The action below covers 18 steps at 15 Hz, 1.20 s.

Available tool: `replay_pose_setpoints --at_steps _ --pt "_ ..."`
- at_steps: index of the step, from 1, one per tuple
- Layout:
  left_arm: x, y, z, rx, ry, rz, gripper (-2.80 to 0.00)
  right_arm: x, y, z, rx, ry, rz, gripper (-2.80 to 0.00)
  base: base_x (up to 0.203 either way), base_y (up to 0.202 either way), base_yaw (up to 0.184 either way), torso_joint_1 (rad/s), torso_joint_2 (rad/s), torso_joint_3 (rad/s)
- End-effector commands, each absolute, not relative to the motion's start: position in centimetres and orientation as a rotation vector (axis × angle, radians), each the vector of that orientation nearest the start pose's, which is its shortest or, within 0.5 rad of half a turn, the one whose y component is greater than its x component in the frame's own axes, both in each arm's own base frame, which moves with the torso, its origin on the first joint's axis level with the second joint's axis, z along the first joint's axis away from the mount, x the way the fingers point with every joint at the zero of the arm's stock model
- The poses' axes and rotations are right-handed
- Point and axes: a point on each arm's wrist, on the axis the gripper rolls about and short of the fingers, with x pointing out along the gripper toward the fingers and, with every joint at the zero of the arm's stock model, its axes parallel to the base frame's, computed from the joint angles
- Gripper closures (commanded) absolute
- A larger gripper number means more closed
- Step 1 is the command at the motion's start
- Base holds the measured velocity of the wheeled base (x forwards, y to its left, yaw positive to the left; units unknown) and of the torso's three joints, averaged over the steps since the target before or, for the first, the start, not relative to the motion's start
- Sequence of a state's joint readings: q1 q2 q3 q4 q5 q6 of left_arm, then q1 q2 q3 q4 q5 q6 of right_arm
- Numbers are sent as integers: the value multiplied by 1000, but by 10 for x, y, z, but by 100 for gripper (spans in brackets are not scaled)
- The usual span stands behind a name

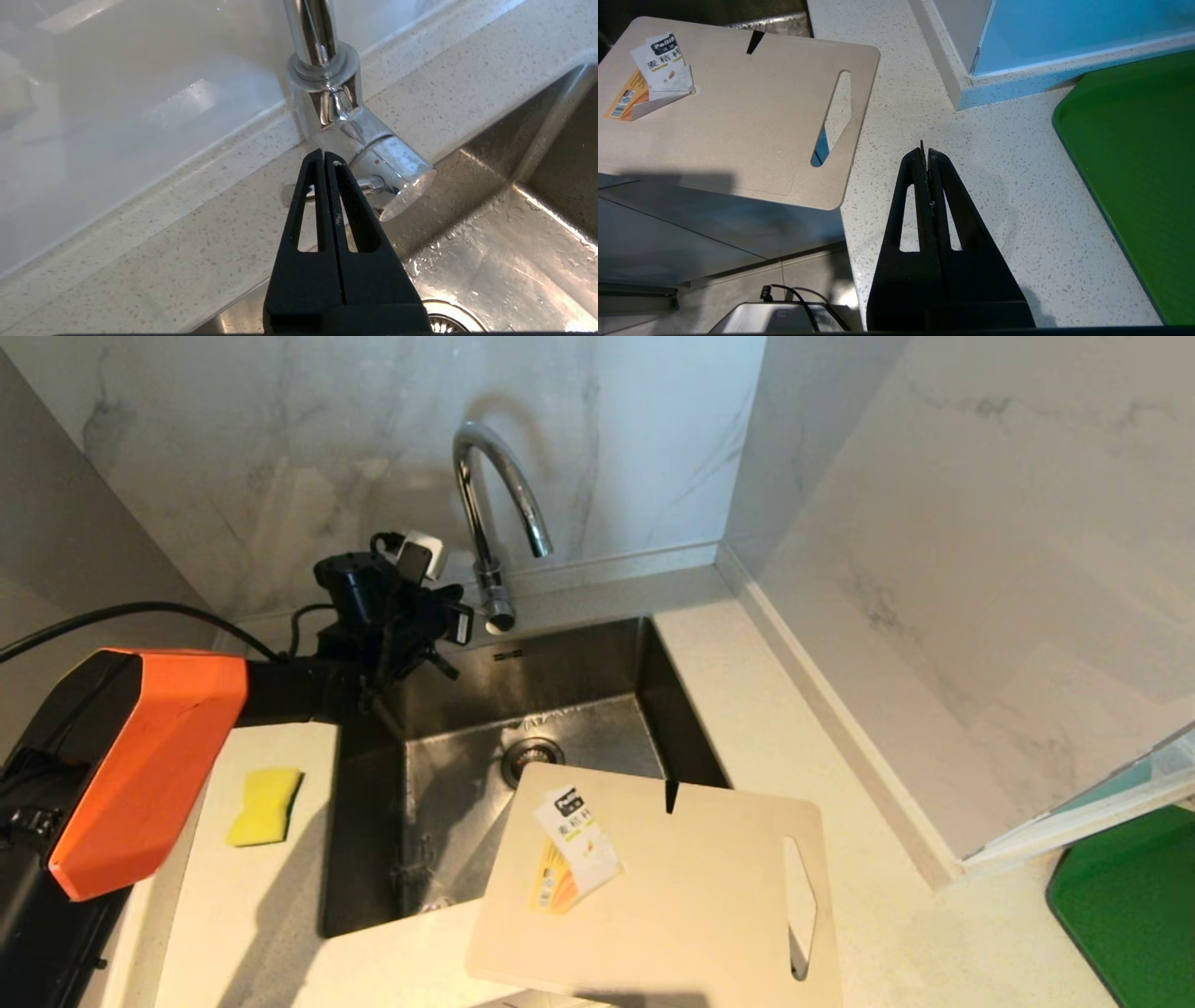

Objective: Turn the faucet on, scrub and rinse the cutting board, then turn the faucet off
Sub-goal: Turn off the tap

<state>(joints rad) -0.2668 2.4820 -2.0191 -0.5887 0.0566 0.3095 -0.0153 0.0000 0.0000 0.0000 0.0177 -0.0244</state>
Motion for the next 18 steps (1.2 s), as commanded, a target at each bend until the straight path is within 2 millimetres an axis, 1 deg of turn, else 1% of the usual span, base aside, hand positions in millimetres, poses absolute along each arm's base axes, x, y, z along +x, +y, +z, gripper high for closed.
replay_pose_setpoints --at_steps 1,3,5,7,9,11,13,15,17,18 --pt "512 -139 182 290 -153 -189 0 -23 1 75 -25 -1 3 0 0 0 0 0 0 0" --pt "509 -138 190 283 -180 -186 0 -23 1 75 -25 0 3 0 0 0 0 0 0 0" --pt "498 -138 216 261 -204 -186 0 -23 1 75 -25 0 4 0 0 0 0 0 0 0" --pt "483 -141 240 215 -154 -210 0 -23 1 75 -25 0 3 0 0 0 0 0 0 0" --pt "461 -142 265 141 -59 -243 0 -23 1 75 -25 0 3 0 0 0 0 0 0 0" --pt "442 -143 280 75 34 -263 0 -23 1 75 -25 0 3 0 0 0 0 0 0 0" --pt "426 -139 296 29 74 -266 0 -23 1 75 -25 0 3 0 0 0 0 0 0 0" --pt "416 -136 305 -8 92 -261 0 -23 1 75 -25 0 3 0 0 0 0 0 0 0" --pt "420 -137 303 -9 76 -255 0 -23 1 75 -25 0 3 0 0 0 0 0 0 0" --pt "417 -136 304 -15 85 -260 0 -23 1 75 -25 0 3 0 0 0 0 0 0 0"
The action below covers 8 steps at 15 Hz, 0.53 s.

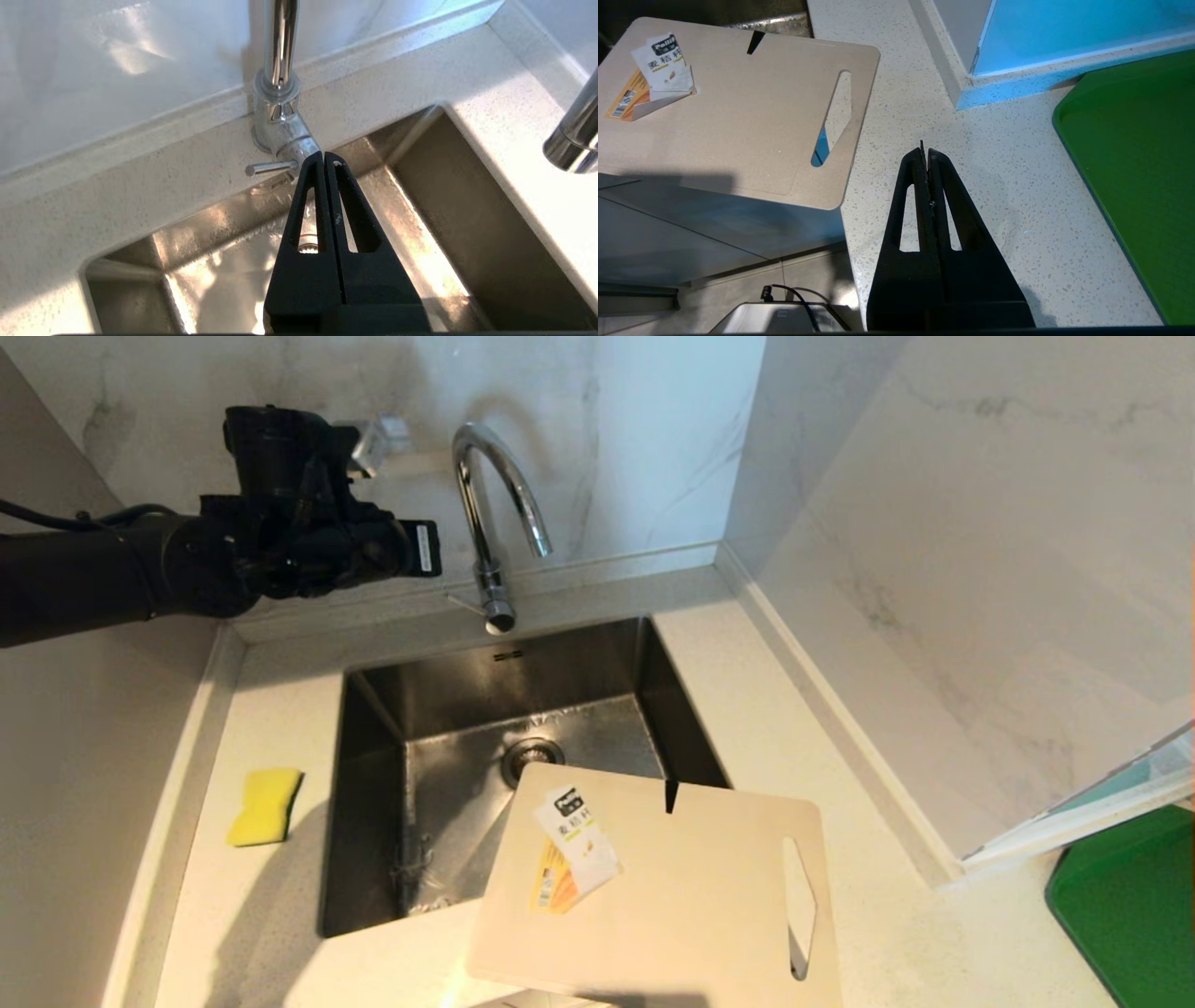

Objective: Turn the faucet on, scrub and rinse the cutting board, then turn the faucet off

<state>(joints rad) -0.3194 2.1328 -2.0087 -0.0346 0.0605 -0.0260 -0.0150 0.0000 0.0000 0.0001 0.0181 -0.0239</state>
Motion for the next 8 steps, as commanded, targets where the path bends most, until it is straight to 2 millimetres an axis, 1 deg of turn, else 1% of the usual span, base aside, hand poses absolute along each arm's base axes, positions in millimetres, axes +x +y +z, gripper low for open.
replay_pose_setpoints --at_steps 1,2,5,8 --pt "412 -135 299 -14 119 -264 0 -23 1 75 -25 0 4 0 0 0 0 0 0 0" --pt "407 -133 293 -10 153 -269 0 -23 1 75 -25 0 3 0 0 0 0 0 0 0" --pt "380 -128 284 0 234 -302 0 -23 1 75 -25 0 3 0 0 0 0 0 0 0" --pt "344 -116 287 6 265 -313 0 -23 1 75 -25 0 4 0 0 0 0 0 0 0"
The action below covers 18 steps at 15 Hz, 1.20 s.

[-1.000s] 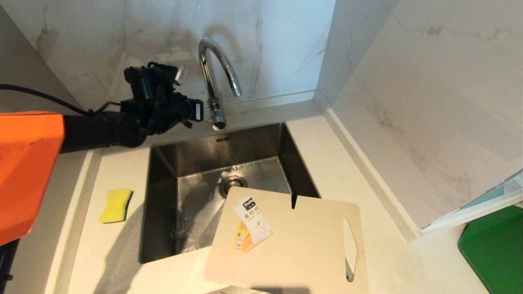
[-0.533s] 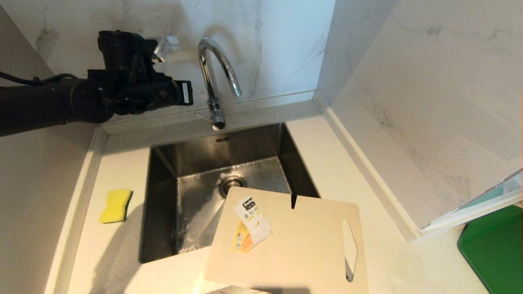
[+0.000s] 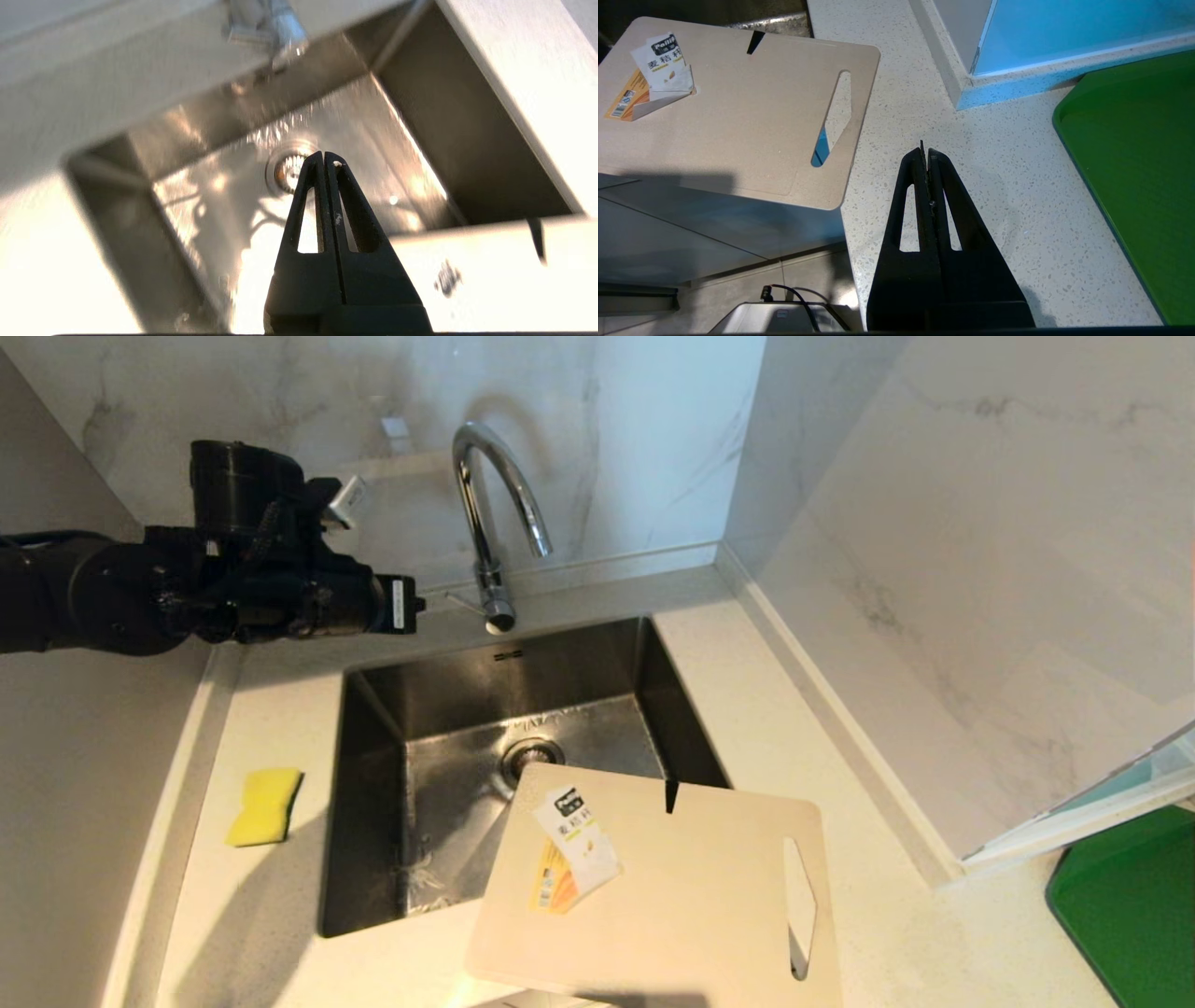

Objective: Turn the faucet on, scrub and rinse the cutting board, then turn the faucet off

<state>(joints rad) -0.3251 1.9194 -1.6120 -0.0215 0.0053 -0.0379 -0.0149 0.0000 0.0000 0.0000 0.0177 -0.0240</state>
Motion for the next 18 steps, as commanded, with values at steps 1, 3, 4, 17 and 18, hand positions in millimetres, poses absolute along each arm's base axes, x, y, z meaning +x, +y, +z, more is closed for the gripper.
replay_pose_setpoints --at_steps 1,3,4,17,18 --pt "333 -111 287 8 277 -311 0 -23 1 75 -25 0 3 0 0 0 0 0 0 0" --pt "319 -102 278 10 316 -298 0 -23 1 75 -25 -1 3 0 0 0 0 0 0 0" --pt "310 -97 270 7 345 -291 0 -23 1 75 -25 0 3 0 0 0 0 0 0 0" --pt "260 -4 263 8 373 -198 0 -23 1 75 -25 0 3 0 0 0 0 0 0 0" --pt "255 0 262 7 371 -194 0 -23 1 75 -25 0 3 0 0 0 0 0 0 0"
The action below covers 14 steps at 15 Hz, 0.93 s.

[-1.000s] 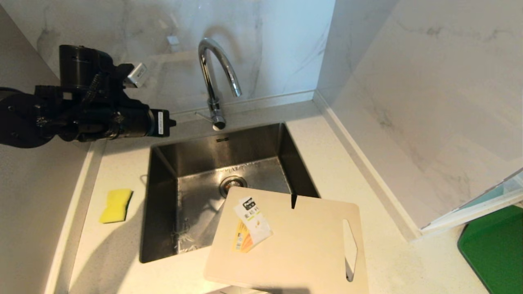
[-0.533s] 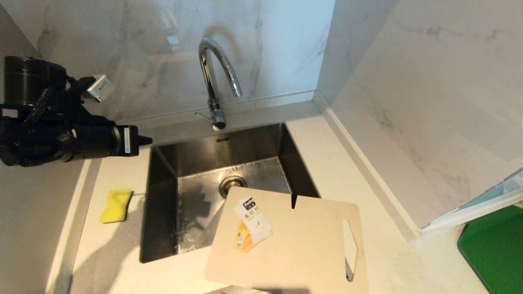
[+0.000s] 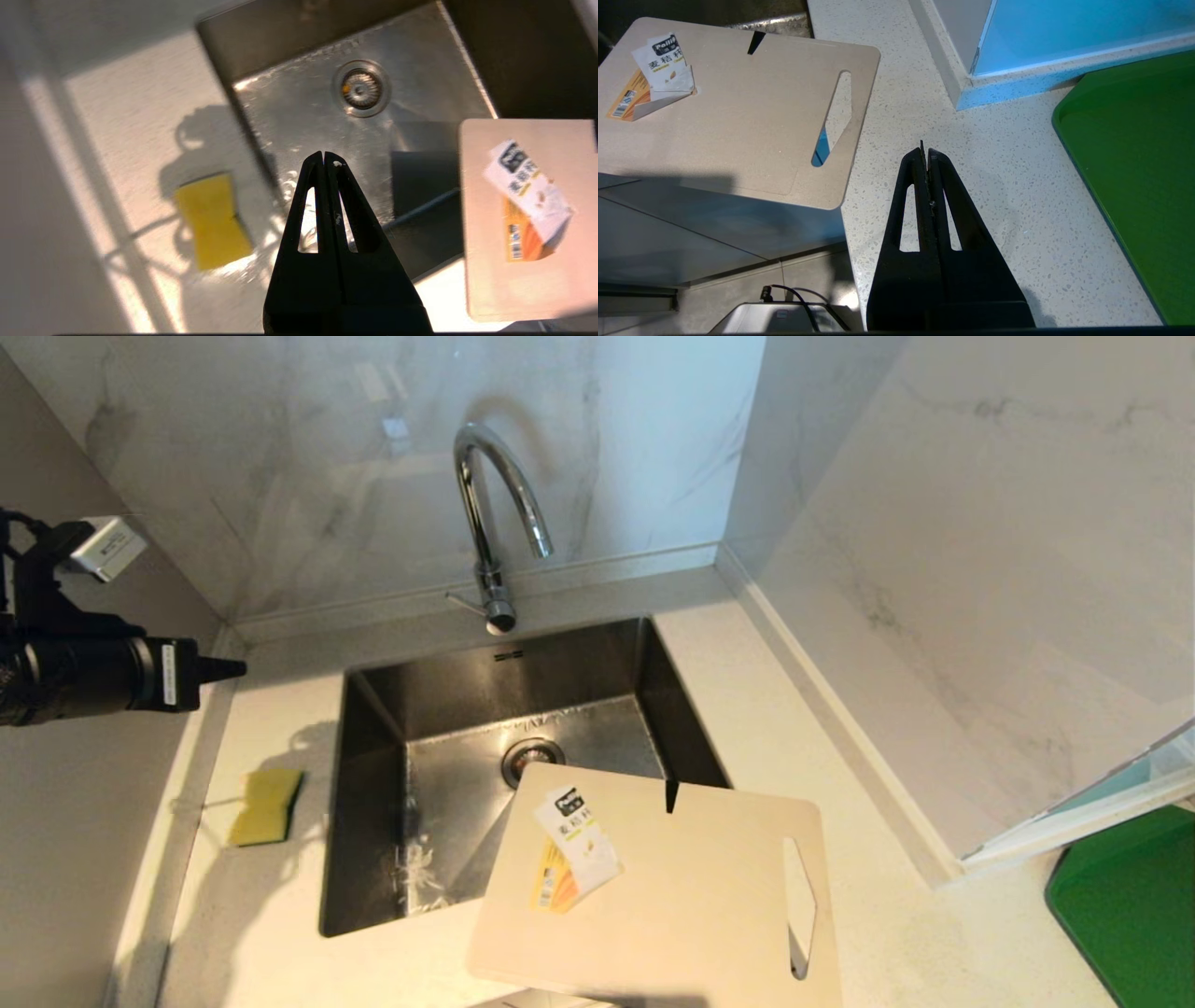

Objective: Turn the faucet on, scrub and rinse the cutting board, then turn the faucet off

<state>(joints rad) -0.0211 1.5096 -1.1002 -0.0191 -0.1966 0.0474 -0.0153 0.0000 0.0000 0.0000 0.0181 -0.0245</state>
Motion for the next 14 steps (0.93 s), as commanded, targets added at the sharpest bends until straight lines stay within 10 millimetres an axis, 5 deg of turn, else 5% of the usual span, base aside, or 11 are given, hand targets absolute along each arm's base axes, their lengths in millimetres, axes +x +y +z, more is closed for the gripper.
replay_pose_setpoints --at_steps 1,4,8,14 --pt "250 2 262 9 365 -191 0 -23 1 75 -25 0 4 0 0 0 0 0 0 0" --pt "225 1 274 19 310 -181 0 -23 1 75 -25 0 3 0 0 0 0 0 0 0" --pt "151 1 278 45 206 -116 0 -23 1 75 -25 -1 3 0 0 0 0 0 0 0" --pt "55 0 223 87 105 -33 0 -23 1 75 -25 0 3 0 0 0 0 0 0 0"
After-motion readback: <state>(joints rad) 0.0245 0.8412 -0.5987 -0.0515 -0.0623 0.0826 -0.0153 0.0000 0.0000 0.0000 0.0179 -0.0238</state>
